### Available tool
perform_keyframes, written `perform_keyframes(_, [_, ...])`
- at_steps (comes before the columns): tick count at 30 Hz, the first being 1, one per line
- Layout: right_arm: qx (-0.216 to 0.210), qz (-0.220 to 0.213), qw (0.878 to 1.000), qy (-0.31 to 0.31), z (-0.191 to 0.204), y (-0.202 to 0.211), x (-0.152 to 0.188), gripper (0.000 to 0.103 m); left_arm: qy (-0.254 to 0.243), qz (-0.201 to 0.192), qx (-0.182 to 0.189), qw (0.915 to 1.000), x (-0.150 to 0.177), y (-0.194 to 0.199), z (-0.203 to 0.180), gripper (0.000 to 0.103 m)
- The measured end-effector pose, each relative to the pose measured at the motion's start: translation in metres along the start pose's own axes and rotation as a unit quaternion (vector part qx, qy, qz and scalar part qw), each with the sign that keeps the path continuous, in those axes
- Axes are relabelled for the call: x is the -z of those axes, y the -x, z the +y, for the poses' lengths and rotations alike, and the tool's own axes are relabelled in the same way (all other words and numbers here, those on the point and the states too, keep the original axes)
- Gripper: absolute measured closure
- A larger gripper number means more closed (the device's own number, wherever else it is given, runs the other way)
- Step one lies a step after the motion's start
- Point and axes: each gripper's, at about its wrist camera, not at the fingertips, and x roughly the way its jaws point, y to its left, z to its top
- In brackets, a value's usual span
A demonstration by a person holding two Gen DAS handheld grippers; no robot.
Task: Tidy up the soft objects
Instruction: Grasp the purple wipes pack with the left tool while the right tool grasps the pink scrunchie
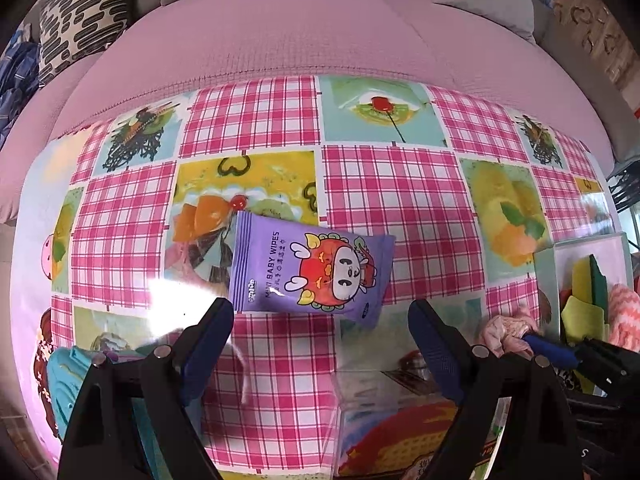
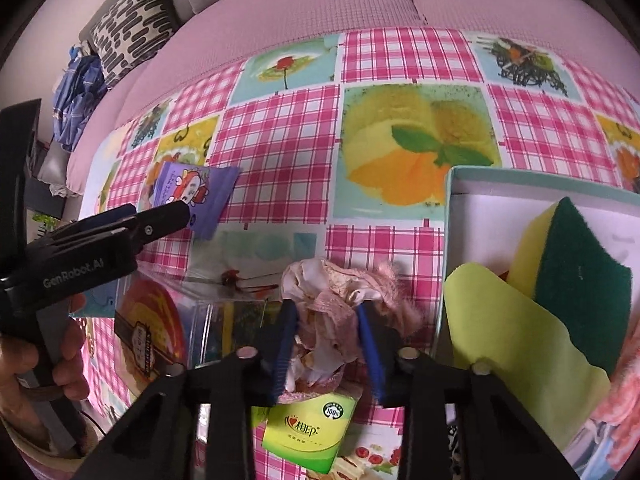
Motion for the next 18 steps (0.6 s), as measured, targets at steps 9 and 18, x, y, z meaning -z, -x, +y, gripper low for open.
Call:
perform_keyframes(9, [-0.007,-0.011,1.000,0.005,-0.006,0.000,-0.007,0.090,0.004,0.017,-0.018,0.9997,-0.004,-0.023,0.002,0.013])
perform_keyframes(18, [0.002,-0.022,1.000,0.009,-0.010,0.004,-0.025,0.091,0.018,0.025,-0.033,0.9990,-0.019,-0.031,0.016,0.013])
